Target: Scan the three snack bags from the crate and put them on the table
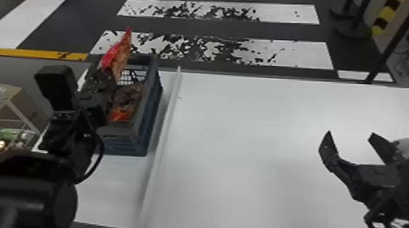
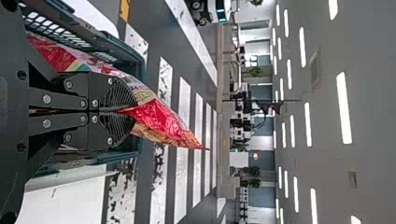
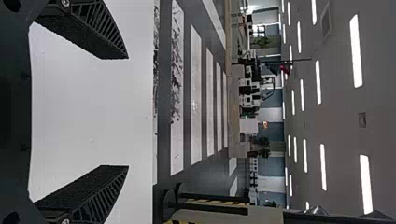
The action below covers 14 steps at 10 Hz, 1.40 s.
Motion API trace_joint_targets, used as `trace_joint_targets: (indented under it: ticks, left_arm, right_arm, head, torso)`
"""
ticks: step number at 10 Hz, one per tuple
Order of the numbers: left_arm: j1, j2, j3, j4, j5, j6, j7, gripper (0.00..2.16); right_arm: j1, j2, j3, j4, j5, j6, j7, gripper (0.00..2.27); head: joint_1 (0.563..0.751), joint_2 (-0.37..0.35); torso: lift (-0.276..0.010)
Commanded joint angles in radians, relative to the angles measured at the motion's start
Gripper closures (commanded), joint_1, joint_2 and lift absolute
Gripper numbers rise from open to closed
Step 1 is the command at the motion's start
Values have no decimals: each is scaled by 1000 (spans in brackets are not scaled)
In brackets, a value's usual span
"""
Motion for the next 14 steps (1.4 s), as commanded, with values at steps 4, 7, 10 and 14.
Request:
trace_joint_targets:
  ticks: [4,7,10,14]
  left_arm:
    - [123,5,-4,-282,-22,40,-27,1713]
    - [163,14,-122,-363,-81,58,-96,1713]
    - [143,31,-321,-312,-189,58,-133,1710]
    - [100,48,-623,-81,-279,-58,-131,1710]
  right_arm:
    - [11,3,-26,-63,-5,52,-18,33]
    - [11,3,-51,-117,-5,117,-44,33]
    - [7,3,-92,-122,-26,138,-97,33]
    - [13,5,-129,-122,-62,147,-118,33]
  head:
    - [695,90]
    - [695,2]
    - [695,-118]
    - [695,-304]
  torso:
    - [-94]
    - [-94]
    - [-94]
    - [-94]
